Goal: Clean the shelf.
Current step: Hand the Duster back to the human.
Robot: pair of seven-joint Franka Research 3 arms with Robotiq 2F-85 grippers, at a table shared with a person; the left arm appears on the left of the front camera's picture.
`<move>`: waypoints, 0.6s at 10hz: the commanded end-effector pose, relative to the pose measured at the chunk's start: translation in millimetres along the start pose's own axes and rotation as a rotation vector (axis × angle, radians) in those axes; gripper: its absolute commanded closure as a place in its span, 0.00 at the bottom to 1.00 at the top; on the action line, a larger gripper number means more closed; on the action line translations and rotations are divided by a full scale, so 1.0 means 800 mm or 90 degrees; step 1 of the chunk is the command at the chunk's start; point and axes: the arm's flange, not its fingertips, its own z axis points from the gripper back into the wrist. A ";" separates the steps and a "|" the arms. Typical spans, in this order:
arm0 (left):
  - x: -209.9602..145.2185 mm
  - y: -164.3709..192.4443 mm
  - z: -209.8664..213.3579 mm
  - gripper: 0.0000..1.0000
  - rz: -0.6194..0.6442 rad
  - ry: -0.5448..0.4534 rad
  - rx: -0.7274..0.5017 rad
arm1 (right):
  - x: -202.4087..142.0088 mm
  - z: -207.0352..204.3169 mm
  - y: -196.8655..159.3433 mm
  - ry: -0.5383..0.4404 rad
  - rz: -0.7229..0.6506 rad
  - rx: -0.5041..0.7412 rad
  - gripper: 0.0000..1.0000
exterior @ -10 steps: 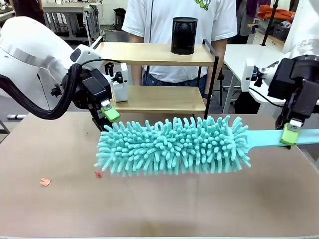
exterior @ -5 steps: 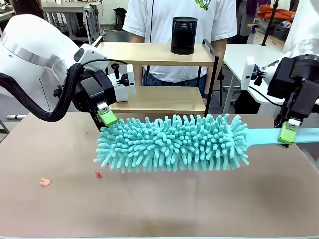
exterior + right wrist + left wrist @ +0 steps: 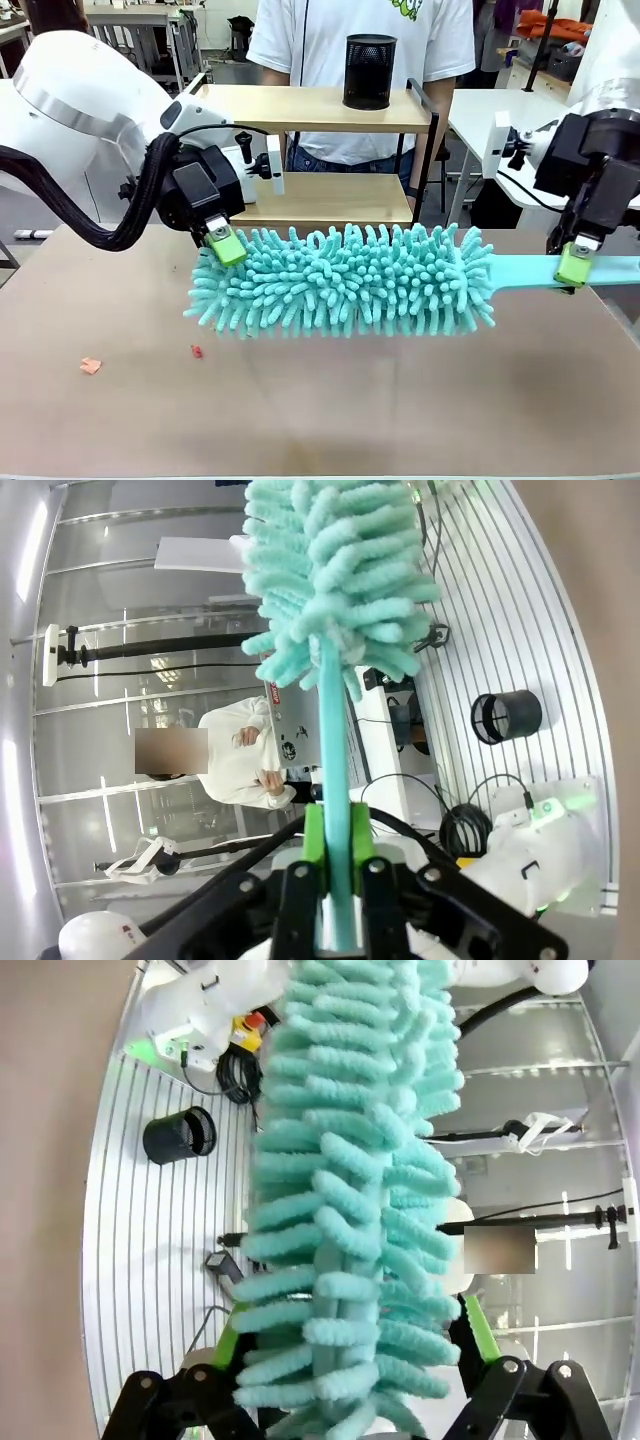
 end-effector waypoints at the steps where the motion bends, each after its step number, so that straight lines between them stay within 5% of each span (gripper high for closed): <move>1: -0.001 0.000 -0.008 0.63 -0.034 -0.054 0.017 | -0.002 0.001 -0.001 -0.007 0.024 0.012 0.88; 2: 0.000 0.000 -0.008 1.00 -0.036 -0.060 0.022 | -0.003 0.001 -0.001 -0.007 0.025 0.013 0.88; 4: 0.000 0.000 -0.009 1.00 -0.045 -0.059 0.018 | -0.004 0.001 -0.002 -0.010 0.025 0.016 0.88; 5: -0.001 -0.001 -0.009 0.83 -0.044 -0.049 0.015 | -0.005 0.001 -0.002 -0.010 0.026 0.018 0.88; 6: -0.001 -0.001 -0.009 0.93 -0.045 -0.039 0.005 | -0.005 0.002 -0.002 -0.013 0.025 0.017 0.88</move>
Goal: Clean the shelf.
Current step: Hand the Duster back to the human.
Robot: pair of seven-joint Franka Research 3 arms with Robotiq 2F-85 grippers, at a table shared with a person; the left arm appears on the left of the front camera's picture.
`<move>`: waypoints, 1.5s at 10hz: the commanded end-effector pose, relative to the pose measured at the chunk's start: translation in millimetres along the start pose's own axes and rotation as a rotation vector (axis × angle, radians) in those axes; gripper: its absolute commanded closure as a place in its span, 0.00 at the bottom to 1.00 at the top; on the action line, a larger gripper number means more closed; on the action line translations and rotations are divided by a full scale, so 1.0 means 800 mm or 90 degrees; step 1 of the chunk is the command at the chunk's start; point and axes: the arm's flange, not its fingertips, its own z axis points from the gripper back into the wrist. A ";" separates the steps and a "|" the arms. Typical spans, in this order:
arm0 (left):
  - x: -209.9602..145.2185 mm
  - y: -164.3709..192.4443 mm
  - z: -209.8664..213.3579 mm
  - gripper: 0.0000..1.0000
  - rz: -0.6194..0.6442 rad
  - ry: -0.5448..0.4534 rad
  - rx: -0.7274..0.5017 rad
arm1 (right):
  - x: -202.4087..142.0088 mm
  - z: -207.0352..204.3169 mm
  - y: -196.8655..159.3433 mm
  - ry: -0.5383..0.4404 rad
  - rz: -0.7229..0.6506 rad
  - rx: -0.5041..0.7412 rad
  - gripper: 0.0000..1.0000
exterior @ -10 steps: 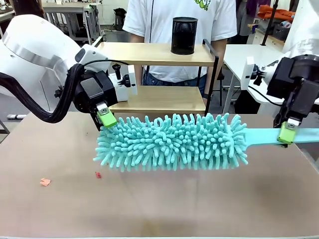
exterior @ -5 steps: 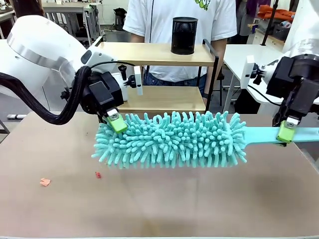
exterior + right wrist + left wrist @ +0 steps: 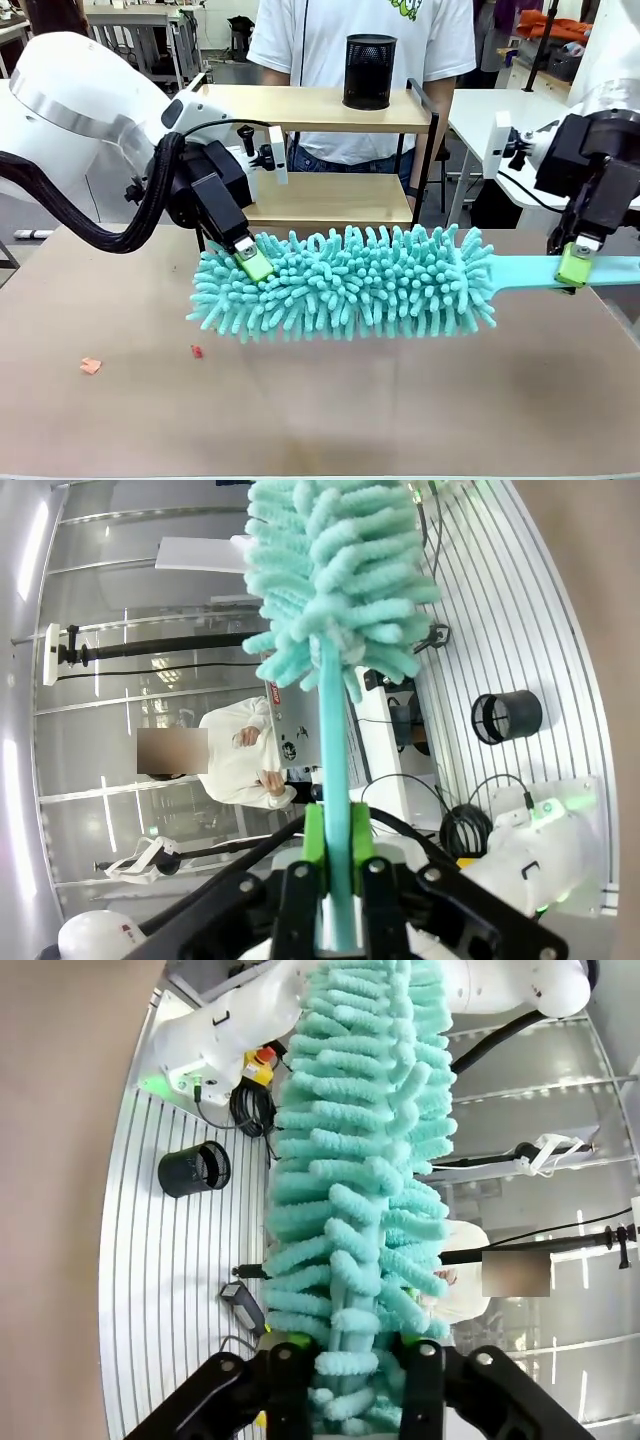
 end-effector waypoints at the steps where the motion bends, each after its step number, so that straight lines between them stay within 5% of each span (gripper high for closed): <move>1: -0.007 0.000 -0.008 1.00 -0.016 0.018 -0.015 | -0.004 0.002 -0.002 -0.012 0.024 0.015 0.88; 8: -0.009 -0.003 -0.013 1.00 -0.014 0.042 -0.028 | -0.005 0.005 -0.004 -0.023 0.019 0.019 0.88; 9: -0.009 -0.003 -0.012 1.00 -0.014 0.041 -0.027 | -0.007 0.004 -0.004 -0.021 0.015 0.021 0.29; 10: -0.010 -0.004 -0.008 1.00 -0.017 0.038 -0.031 | -0.009 0.005 -0.004 -0.018 0.014 0.024 0.30; 11: -0.012 -0.006 -0.003 1.00 -0.024 0.033 -0.027 | -0.012 0.005 -0.005 -0.018 0.013 0.024 0.00; 14: -0.031 -0.027 0.022 1.00 -0.072 0.011 -0.021 | -0.034 0.021 -0.009 -0.063 0.012 0.030 0.07; 15: -0.045 -0.042 0.040 1.00 -0.102 -0.010 -0.021 | -0.053 0.036 -0.015 -0.108 0.014 0.047 0.00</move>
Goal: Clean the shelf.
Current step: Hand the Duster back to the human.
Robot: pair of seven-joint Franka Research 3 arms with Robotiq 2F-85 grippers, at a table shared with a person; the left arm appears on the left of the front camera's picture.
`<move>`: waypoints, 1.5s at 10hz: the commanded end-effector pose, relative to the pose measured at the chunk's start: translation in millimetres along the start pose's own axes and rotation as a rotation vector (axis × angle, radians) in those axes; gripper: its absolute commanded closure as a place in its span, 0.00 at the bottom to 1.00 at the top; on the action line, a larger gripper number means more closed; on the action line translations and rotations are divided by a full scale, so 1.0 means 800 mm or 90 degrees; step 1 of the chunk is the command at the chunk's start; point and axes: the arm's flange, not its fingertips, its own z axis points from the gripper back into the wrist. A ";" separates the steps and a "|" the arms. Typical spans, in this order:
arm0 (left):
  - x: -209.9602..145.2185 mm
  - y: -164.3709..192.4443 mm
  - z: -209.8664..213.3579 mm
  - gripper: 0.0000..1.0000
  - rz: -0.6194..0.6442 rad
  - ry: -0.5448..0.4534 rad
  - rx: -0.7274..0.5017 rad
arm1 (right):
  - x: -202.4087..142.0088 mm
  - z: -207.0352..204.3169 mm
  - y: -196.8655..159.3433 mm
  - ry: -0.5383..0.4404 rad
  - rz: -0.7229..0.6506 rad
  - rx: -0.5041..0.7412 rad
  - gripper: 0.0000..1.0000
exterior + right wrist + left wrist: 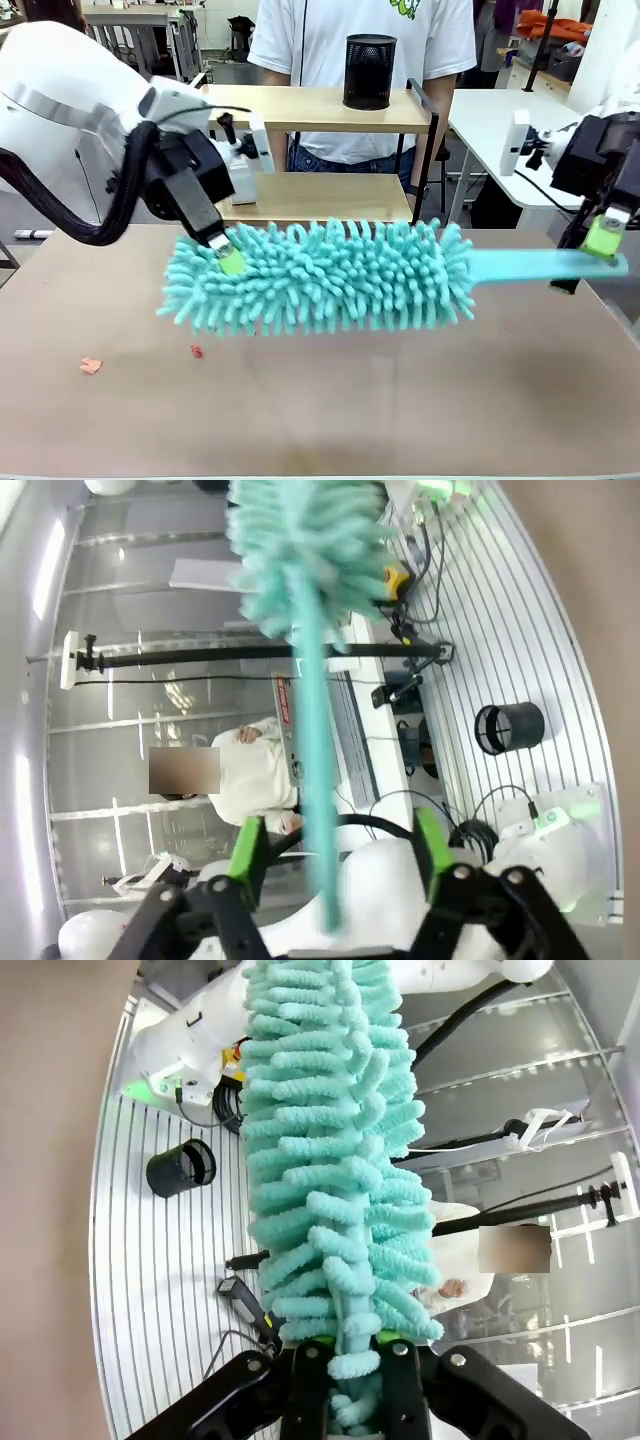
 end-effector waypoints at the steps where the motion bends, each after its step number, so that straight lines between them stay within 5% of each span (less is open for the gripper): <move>1: -0.043 -0.041 0.039 1.00 -0.079 -0.051 -0.002 | -0.046 0.037 -0.013 -0.117 0.012 0.049 0.00; 4: -0.117 -0.104 0.119 1.00 -0.149 -0.202 0.042 | -0.107 0.073 -0.048 -0.261 -0.003 0.115 0.00; 6: -0.181 -0.131 0.189 1.00 -0.152 -0.439 0.133 | -0.133 0.077 -0.067 -0.342 -0.001 0.145 0.00; 8: -0.221 -0.116 0.231 1.00 -0.068 -0.670 0.212 | -0.147 0.081 -0.074 -0.557 -0.056 0.097 0.00; 10: -0.256 -0.086 0.256 1.00 -0.023 -0.792 0.164 | -0.161 0.082 -0.074 -0.746 -0.154 0.021 0.00; 11: -0.275 -0.068 0.268 1.00 0.008 -0.861 0.159 | -0.170 0.105 -0.092 -0.541 -0.055 0.099 0.00; 15: -0.311 0.021 0.291 1.00 0.181 -0.946 0.110 | -0.170 0.105 -0.092 -0.541 -0.055 0.099 0.00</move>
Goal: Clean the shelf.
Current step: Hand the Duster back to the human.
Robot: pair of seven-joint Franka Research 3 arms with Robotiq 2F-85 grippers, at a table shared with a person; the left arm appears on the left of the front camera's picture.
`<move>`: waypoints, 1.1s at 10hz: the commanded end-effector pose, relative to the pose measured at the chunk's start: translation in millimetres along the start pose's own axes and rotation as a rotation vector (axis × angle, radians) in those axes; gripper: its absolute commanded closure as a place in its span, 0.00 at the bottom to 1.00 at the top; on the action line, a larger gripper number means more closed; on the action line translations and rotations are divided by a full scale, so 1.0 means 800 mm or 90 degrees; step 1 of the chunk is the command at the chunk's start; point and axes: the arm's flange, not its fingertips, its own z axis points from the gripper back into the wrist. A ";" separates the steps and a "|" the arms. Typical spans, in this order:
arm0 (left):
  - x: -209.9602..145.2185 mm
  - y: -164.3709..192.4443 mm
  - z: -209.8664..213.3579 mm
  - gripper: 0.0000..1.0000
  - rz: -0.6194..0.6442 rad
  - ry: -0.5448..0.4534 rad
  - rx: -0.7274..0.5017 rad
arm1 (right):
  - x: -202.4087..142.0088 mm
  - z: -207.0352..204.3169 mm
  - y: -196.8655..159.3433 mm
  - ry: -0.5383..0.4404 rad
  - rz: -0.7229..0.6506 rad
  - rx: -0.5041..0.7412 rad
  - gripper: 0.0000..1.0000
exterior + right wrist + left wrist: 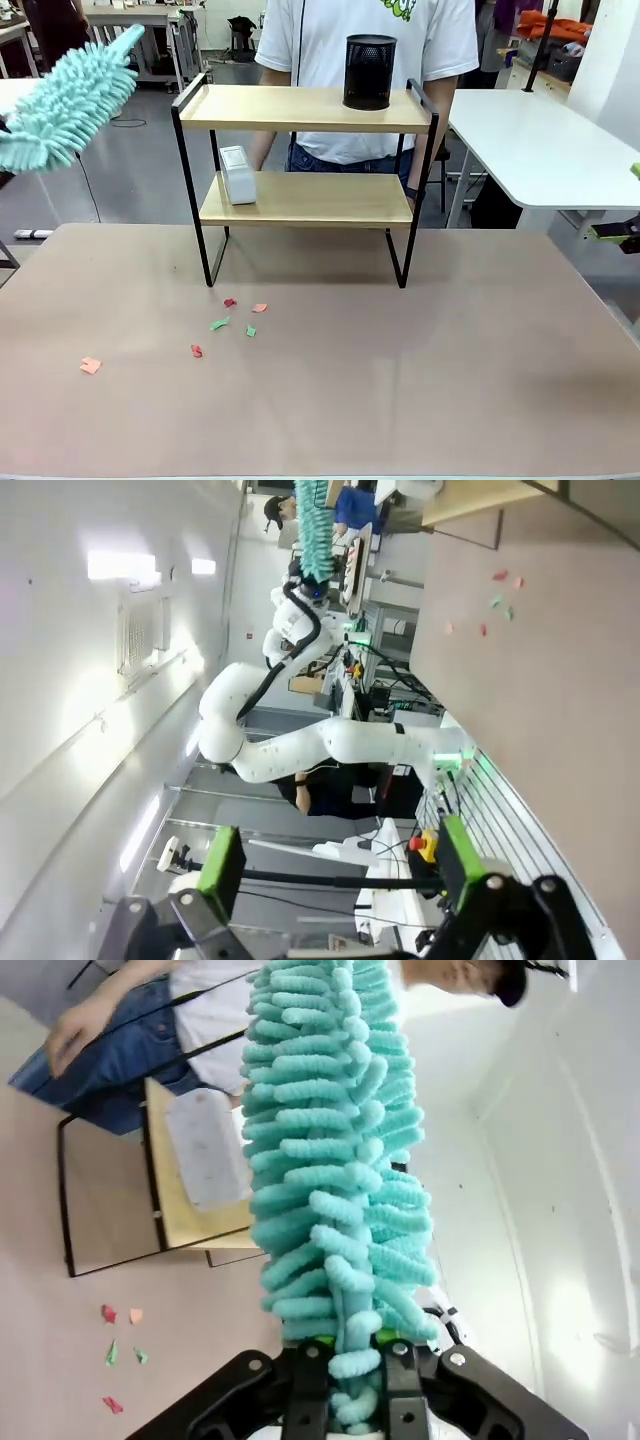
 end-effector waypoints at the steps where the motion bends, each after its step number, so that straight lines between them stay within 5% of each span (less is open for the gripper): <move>1: 0.010 0.025 -0.015 1.00 0.067 -0.022 0.041 | 0.004 0.010 0.000 0.014 0.013 -0.009 0.00; 4: 0.008 0.057 -0.020 1.00 0.136 0.002 0.062 | 0.004 0.010 0.000 0.014 0.013 -0.009 0.00; 11: 0.008 0.053 -0.030 1.00 0.105 0.035 0.091 | 0.004 0.010 0.000 0.014 0.013 -0.009 0.00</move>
